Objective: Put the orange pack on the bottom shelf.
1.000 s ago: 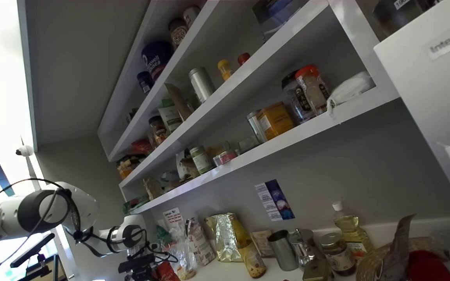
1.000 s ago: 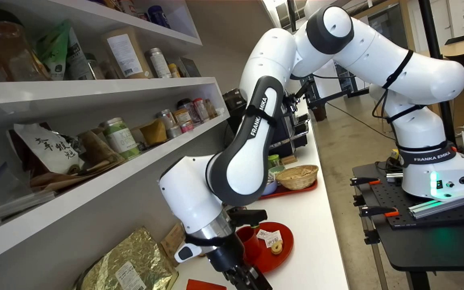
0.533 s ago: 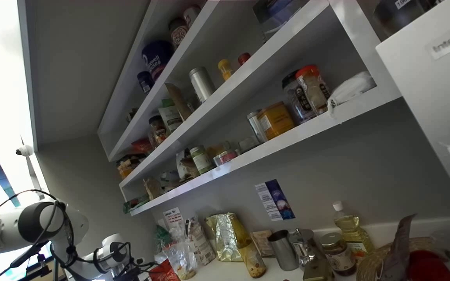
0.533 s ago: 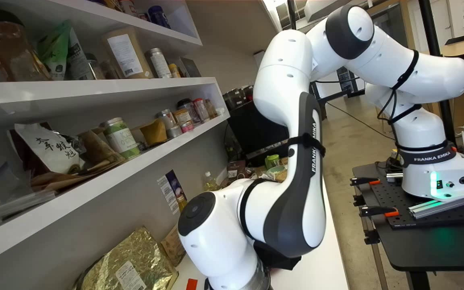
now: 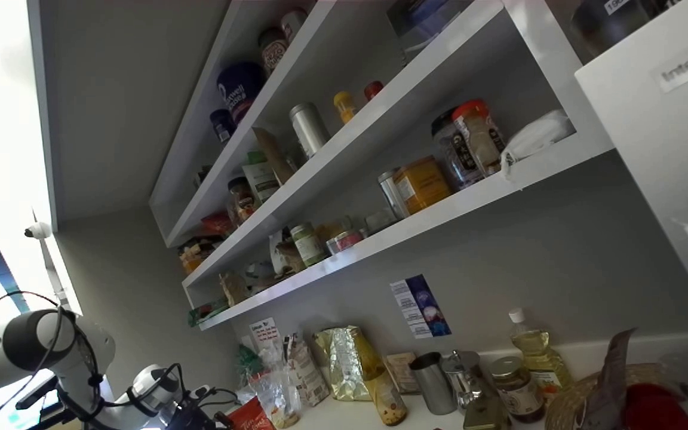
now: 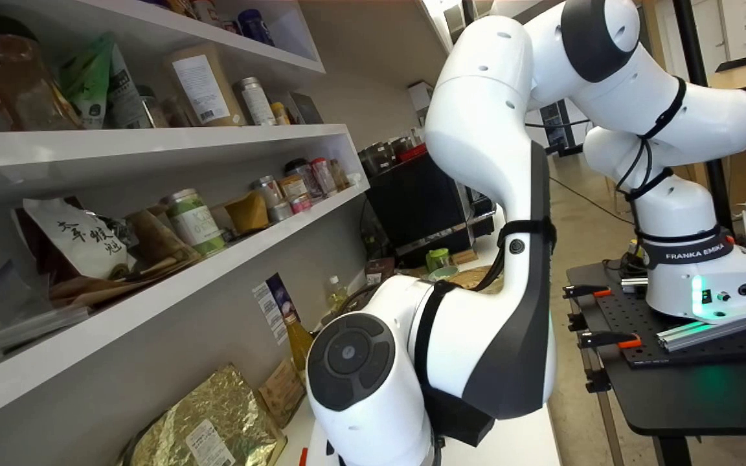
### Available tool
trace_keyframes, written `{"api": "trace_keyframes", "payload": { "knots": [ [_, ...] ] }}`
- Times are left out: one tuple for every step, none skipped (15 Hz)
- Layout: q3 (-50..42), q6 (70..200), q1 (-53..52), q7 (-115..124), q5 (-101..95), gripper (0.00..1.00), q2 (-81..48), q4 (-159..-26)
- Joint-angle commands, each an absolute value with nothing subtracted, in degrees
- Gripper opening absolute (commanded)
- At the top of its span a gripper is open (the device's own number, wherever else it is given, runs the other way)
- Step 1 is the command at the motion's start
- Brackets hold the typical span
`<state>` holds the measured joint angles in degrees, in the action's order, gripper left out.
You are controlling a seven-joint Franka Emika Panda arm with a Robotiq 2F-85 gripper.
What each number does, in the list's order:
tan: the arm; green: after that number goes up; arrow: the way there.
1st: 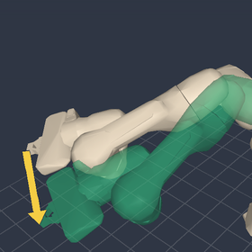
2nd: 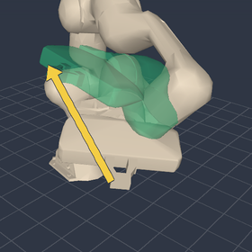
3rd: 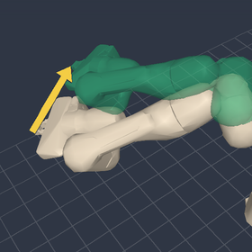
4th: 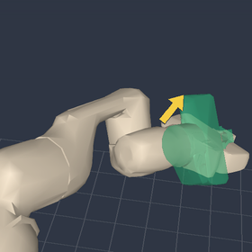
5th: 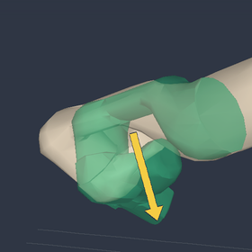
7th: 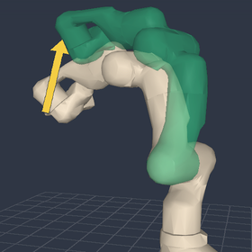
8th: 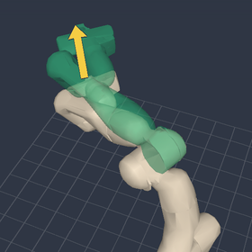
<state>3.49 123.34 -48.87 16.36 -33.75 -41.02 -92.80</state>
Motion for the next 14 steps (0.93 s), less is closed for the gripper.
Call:
{"api": "trace_keyframes", "payload": {
  "knots": [
    [0.68,127.09,-51.33,25.15,-39.28,1.0,-40.64,-94.14],
    [-0.16,128.03,-51.84,27.52,-41.44,1.0,-40.98,-94.22],
    [-1.45,128.04,-52.67,30.13,-44.3,1.0,-41.24,-94.32],
    [-2.29,128.2,-52.99,32.87,-46.68,1.0,-41.33,-94.69],
    [-2.99,127.94,-53.22,35.58,-48.85,1.0,-41.56,-94.96],
    [-3.26,127.41,-53.1,38.25,-50.37,1.0,-41.79,-95.26],
    [-2.93,127.49,-52.46,41.17,-51.01,1.0,-42.05,-95.6],
    [-2.59,127.5,-52.04,43.71,-51.54,1.0,-42.47,-95.58],
    [-2.15,127.85,-51.74,46.08,-51.98,1.0,-42.94,-95.47],
    [-1.87,127.93,-51.66,48.06,-52.65,1.0,-43.41,-95.25],
    [-1.67,128.29,-51.76,50.1,-53.47,1.0,-43.89,-94.86],
    [-1.46,128.62,-51.89,51.93,-54.22,1.0,-44.36,-94.46],
    [-1.42,129.28,-52.16,54.16,-55.47,1.0,-45.13,-93.66],
    [-1.5,129.58,-52.55,56.13,-57.05,1.0,-45.58,-93.14]
  ]
}}
